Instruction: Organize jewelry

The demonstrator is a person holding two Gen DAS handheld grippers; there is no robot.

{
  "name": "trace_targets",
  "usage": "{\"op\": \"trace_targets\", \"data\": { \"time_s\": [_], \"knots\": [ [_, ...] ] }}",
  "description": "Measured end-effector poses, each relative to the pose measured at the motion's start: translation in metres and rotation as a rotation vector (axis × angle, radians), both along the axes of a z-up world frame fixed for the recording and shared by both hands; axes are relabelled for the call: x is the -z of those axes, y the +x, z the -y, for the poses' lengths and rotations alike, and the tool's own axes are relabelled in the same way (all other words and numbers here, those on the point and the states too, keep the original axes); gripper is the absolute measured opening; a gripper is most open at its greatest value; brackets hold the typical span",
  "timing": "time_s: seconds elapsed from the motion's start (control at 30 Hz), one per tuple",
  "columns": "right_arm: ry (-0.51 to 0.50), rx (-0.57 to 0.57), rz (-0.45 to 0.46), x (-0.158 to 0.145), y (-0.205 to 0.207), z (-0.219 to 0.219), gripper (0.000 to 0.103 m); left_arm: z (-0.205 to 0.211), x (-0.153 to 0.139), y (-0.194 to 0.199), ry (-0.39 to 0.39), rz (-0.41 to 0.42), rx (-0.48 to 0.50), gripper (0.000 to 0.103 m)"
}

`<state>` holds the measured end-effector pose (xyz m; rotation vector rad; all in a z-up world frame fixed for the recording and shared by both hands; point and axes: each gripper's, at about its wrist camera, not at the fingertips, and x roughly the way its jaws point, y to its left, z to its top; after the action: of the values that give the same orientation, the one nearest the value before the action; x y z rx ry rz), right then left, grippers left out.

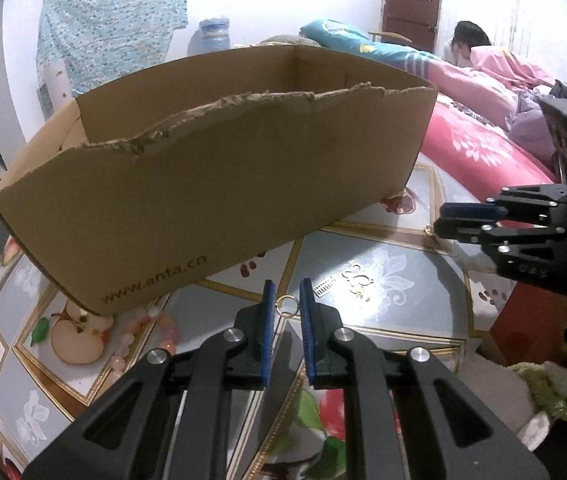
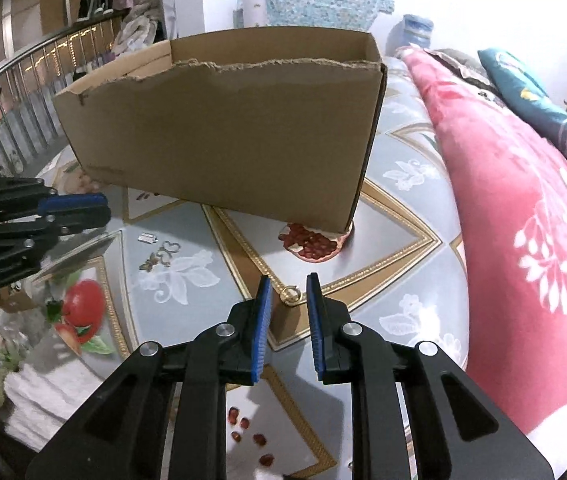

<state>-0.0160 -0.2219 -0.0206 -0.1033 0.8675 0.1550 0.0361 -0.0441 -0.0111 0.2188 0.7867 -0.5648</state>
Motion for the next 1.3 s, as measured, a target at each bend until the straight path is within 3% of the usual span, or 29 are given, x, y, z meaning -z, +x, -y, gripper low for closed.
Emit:
{"op": "trace_targets", "data": {
  "time_s": [0.27, 0.37, 0.63, 0.67, 1.1, 1.3],
  "knots": [
    [-0.04, -0.094, -0.015, 0.01, 0.006, 0.0, 0.017, 0.003, -0.001, -0.002, -0.012, -0.01, 0.006, 0.012],
    [-0.009, -0.125, -0.027, 0.011, 0.007, 0.004, 0.01, 0.004, -0.001, -0.002, -0.015, -0.009, 0.01, 0.012],
    [0.041, -0.133, -0.024, 0.009, 0.009, 0.012, 0.006, 0.004, -0.006, -0.004, -0.021, -0.001, 0.007, 0.012],
    [0.049, -0.133, -0.024, 0.008, 0.01, 0.012, 0.0, 0.003, -0.006, -0.005, -0.021, 0.001, 0.007, 0.012],
    [0.049, -0.111, 0.002, -0.008, 0.004, 0.02, 0.001, 0.002, -0.016, -0.012, -0.026, 0.022, 0.001, 0.012],
    [0.018, -0.103, -0.062, 0.005, 0.005, 0.017, 0.002, 0.002, -0.016, -0.012, -0.026, 0.018, 0.001, 0.012]
  ]
}}
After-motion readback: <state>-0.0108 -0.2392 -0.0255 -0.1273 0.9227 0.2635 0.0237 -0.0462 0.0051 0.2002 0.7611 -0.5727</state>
